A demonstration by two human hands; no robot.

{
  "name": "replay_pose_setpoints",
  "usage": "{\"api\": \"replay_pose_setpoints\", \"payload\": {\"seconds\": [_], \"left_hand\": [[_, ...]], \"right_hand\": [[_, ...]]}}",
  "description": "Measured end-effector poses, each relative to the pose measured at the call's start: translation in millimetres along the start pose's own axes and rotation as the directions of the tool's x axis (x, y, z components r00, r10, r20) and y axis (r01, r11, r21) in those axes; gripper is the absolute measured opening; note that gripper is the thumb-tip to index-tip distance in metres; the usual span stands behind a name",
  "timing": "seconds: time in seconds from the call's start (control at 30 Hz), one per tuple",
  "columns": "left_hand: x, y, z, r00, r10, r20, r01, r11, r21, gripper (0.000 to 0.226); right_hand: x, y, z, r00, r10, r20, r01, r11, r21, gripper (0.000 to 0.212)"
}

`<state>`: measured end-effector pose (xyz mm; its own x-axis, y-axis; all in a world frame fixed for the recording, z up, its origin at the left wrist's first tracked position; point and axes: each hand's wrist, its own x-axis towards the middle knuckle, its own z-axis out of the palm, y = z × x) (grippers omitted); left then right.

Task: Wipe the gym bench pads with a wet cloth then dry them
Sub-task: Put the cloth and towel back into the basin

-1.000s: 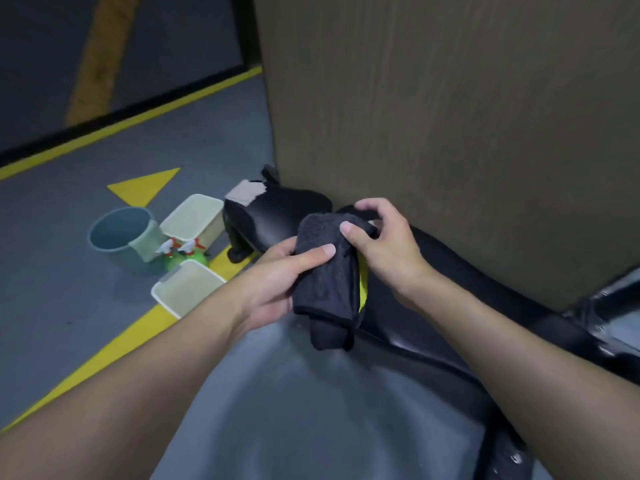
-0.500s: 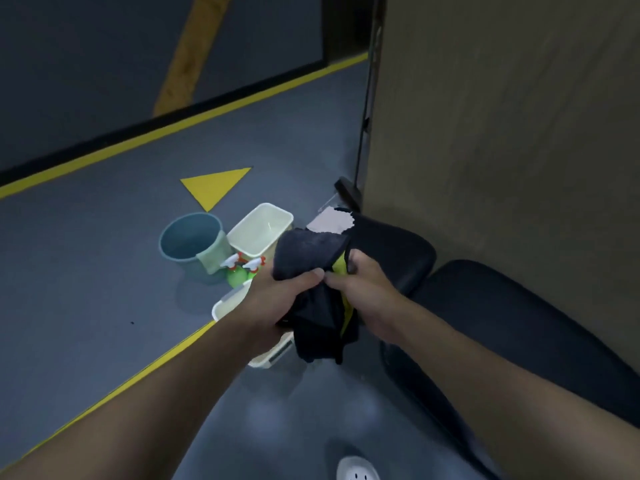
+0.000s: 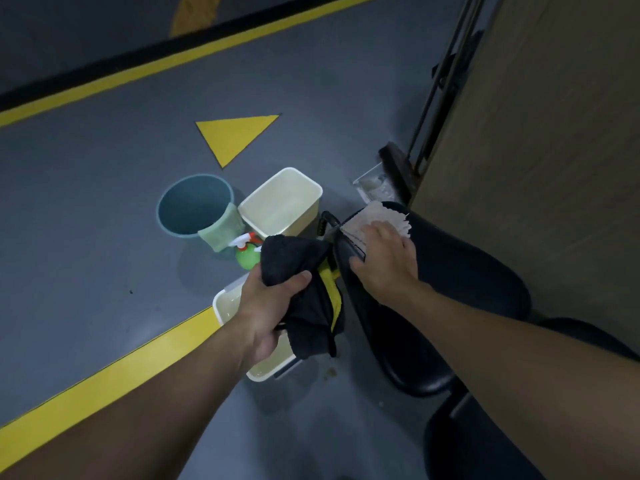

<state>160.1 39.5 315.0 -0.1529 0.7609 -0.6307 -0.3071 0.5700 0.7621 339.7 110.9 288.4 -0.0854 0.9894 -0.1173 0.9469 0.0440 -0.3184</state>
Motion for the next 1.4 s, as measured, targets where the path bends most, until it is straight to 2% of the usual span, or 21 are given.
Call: {"api": "replay_pose_setpoints", "payload": {"seconds": [0.17,0.23,0.3,0.37,0.47,0.6,0.67,0.73,0.9,1.13,1.3,1.4], "left_hand": [[17,-7,-15,0.999,-0.018,-0.032,0.017,1.000,-0.014,0.045],[20,-9,-26,0.999,-0.021,-0.026,0.021,1.000,-0.008,0.049],[22,-10,-40,1.000,-0.021,-0.012,0.021,1.000,0.017,0.051],[21,-13,-53,1.000,-0.018,-0.004,0.018,1.000,0.024,0.050],[17,-23,-74,1.000,-0.018,-0.017,0.018,1.000,0.010,0.050],[13,-49,-109,0.999,-0.012,-0.039,0.011,1.000,-0.007,0.045],[14,-69,-131,0.998,-0.015,-0.061,0.014,1.000,-0.025,0.047],[20,-94,-151,0.996,-0.021,-0.083,0.016,0.998,-0.059,0.049],[56,-180,-189,0.978,-0.015,-0.208,-0.019,0.987,-0.161,0.048],[116,-267,-200,0.968,0.007,-0.251,-0.084,0.951,-0.296,0.041],[148,-315,-205,0.883,0.118,-0.453,-0.213,0.963,-0.166,0.032],[152,-328,-205,0.887,0.082,-0.455,-0.247,0.916,-0.315,0.024]], "right_hand": [[24,5,26,0.999,0.030,0.038,-0.024,0.989,-0.144,0.053],[23,4,34,1.000,0.013,0.015,-0.008,0.959,-0.284,0.051],[23,0,38,1.000,0.000,-0.003,-0.001,0.916,-0.401,0.045],[20,-5,36,1.000,-0.011,-0.017,0.003,0.903,-0.430,0.037],[-1,-22,35,0.996,-0.040,-0.078,0.015,0.952,-0.305,0.026],[-47,-56,52,0.992,-0.111,-0.067,0.114,0.992,0.046,0.008],[-63,-71,70,0.995,-0.070,-0.065,0.083,0.973,0.216,0.004],[-73,-83,97,0.999,-0.008,-0.046,0.023,0.946,0.324,0.009],[-83,-81,189,0.994,0.107,-0.015,-0.094,0.924,0.370,0.026],[-69,-56,285,0.997,-0.048,-0.063,0.067,0.936,0.345,0.024],[-49,-44,323,0.991,-0.015,-0.133,0.075,0.885,0.460,0.012],[-42,-37,328,0.978,0.031,-0.205,0.093,0.818,0.567,0.008]]}}
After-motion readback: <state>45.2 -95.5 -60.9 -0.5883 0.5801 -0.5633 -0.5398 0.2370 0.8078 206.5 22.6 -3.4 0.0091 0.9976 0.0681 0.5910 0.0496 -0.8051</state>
